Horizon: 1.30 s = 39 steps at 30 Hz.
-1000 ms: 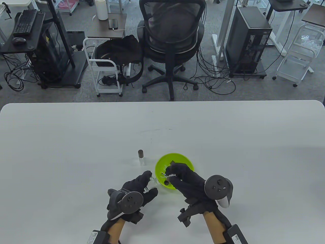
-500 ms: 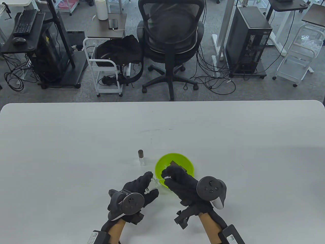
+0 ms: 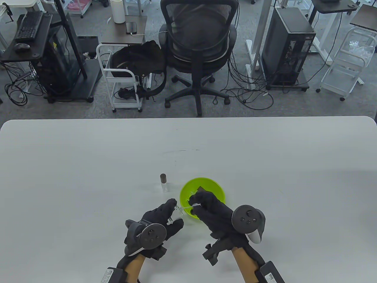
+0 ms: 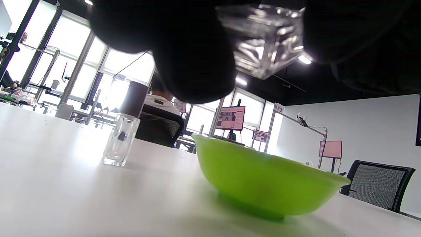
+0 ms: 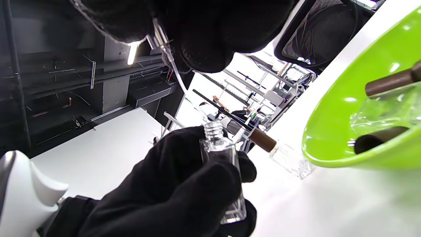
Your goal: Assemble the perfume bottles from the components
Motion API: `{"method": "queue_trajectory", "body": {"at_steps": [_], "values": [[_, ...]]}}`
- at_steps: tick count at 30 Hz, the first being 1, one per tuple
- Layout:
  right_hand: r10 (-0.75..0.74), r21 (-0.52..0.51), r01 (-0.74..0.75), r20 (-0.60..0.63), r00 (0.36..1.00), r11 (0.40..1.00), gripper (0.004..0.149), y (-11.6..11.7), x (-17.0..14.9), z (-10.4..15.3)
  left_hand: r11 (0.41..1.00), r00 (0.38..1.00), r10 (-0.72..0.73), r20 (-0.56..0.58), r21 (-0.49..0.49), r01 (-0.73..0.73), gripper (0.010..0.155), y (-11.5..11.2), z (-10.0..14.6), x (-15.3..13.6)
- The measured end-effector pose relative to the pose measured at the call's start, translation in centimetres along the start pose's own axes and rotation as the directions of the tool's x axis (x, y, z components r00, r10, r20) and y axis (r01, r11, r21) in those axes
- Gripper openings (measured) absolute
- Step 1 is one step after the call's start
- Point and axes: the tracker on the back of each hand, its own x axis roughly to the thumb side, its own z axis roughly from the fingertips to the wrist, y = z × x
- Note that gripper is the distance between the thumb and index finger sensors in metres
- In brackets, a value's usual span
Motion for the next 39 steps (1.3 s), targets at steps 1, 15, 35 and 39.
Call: {"method": "queue_trajectory", "body": {"at_steps": [1,15,35,39], "values": [[0.008,0.005,-0.008,-0.002,1.000,1.000,0.046,0.1,-0.1,0.0,1.000,1.000,0.000,0.000,0.000,0.000,0.078,0.0,0.0,0.0],[0.189,0.065,-0.188,-0.009,0.982,0.980,0.046,2.0,-0.1,-0.1,1.000,0.999,0.020,0.026,0.014,-0.020,0.078,0.2,0.0,0.5],[0.521,-0.033,-0.521,0.002,0.853,0.853,0.045,4.0,1.1,-0.1,1.000,0.997,-0.002,0.072,0.029,0.000,0.076,0.0,-0.4,2.3],[0.464,0.015,-0.463,-0.007,0.886,0.886,0.046,3.2,0.6,-0.4,1.000,0.996,0.010,0.092,0.017,-0.012,0.076,0.0,-0.2,2.3]]}}
